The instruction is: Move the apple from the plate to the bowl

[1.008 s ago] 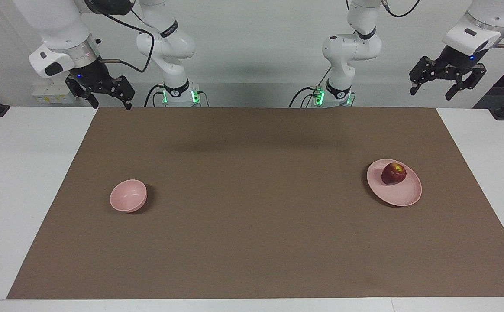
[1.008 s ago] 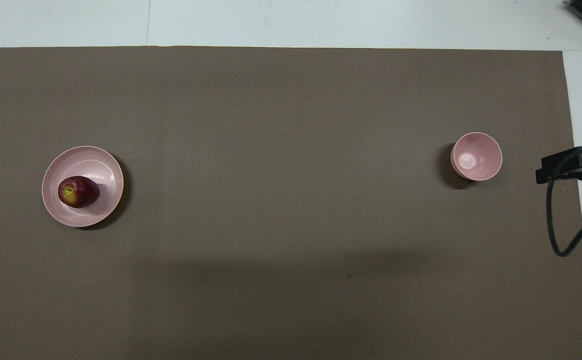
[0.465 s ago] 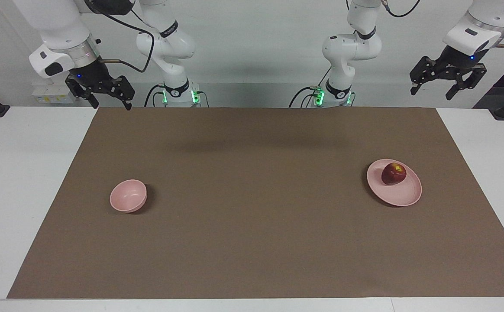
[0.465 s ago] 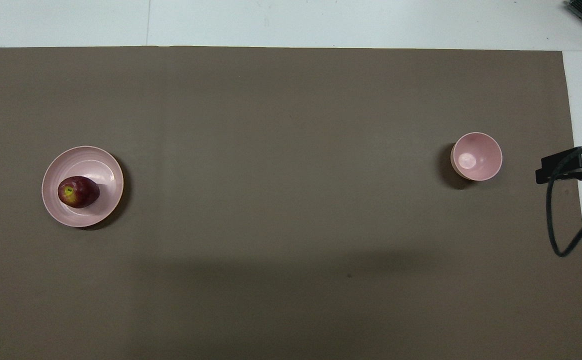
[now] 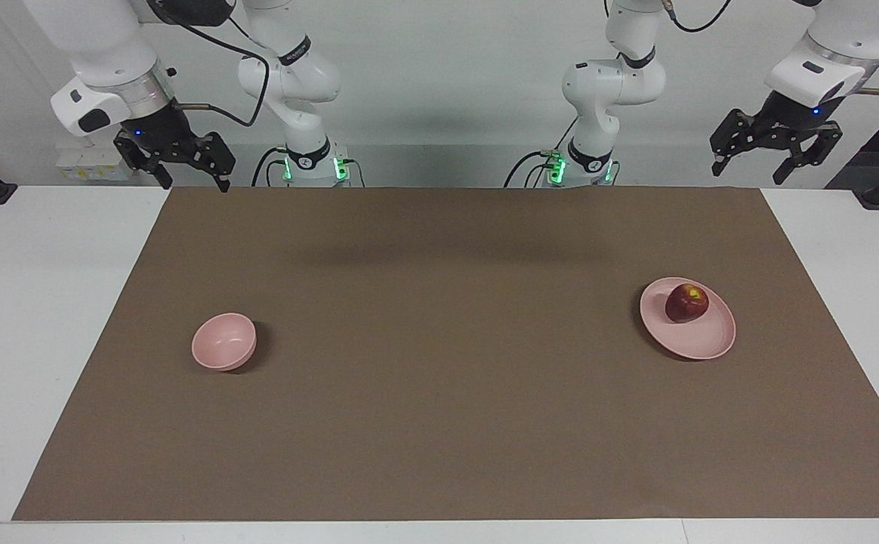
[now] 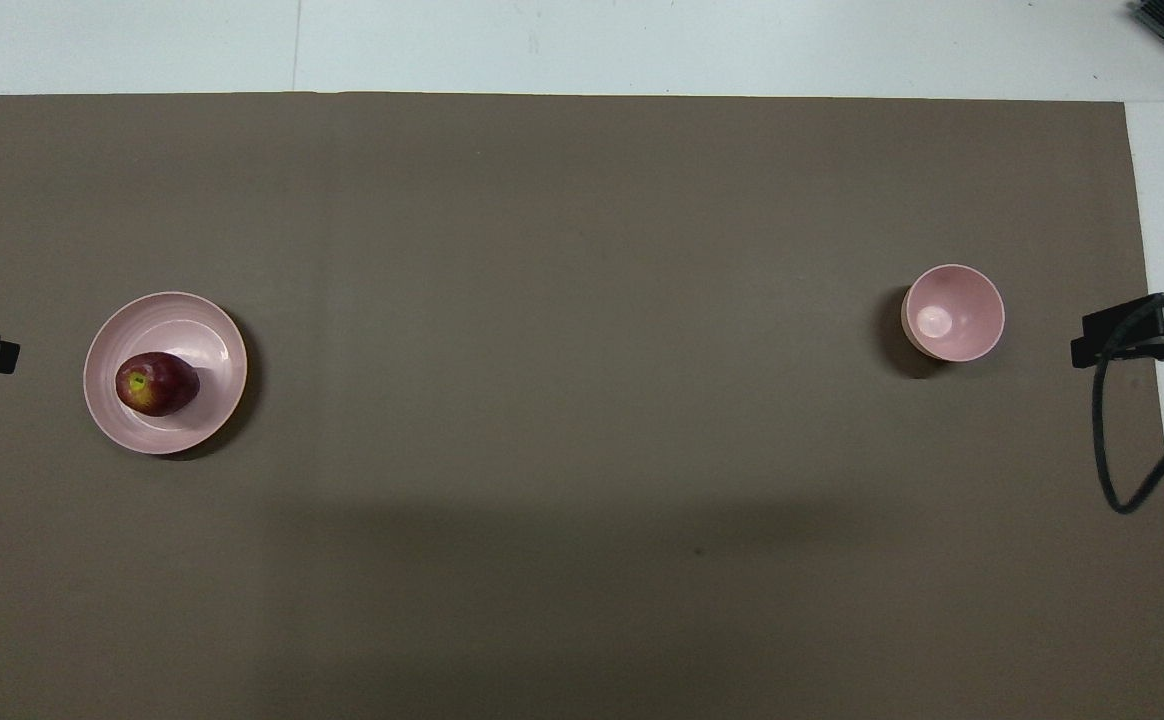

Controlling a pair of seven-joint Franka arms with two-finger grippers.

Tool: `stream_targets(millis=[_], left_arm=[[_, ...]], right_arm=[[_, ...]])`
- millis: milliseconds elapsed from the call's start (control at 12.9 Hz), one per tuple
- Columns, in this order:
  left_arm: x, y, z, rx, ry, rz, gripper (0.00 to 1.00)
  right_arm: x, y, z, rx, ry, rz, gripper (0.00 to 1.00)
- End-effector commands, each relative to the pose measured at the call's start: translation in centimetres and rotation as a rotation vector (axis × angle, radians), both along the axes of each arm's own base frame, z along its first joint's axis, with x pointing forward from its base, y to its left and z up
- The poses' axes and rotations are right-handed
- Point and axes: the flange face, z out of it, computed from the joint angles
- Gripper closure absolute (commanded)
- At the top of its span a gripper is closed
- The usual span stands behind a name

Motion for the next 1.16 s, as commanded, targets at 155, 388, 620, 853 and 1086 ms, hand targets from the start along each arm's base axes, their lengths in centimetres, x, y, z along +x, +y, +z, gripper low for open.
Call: stream_targets(millis=[155,388,620,853,1086], left_arm=[[1.2,0.5,-6.1,0.003,-0.046,0.007,0.00],[1.8,0.8,-10.6,0.000,-0.072,0.016,0.00],[2.4,2.2,-14.7,0.000,-0.072,0.045,0.00],[3.8,3.2,-18.1,-0.003,-0.099,0.066,0.00],[4.8,4.2,-20.1,-0.001,-0.107,0.081,0.00]], right_arm=[[0.0,0.2,0.3,0.014,0.003,-0.010,0.00],[0.0,0.2,0.3,0.014,0.005,-0.011,0.00],[0.0,0.2,0.4,0.016,0.002,-0.011,0.00],[0.0,0.2,0.3,0.016,0.003,-0.010,0.00],[0.0,0.2,0.3,0.014,0.003,-0.010,0.00]])
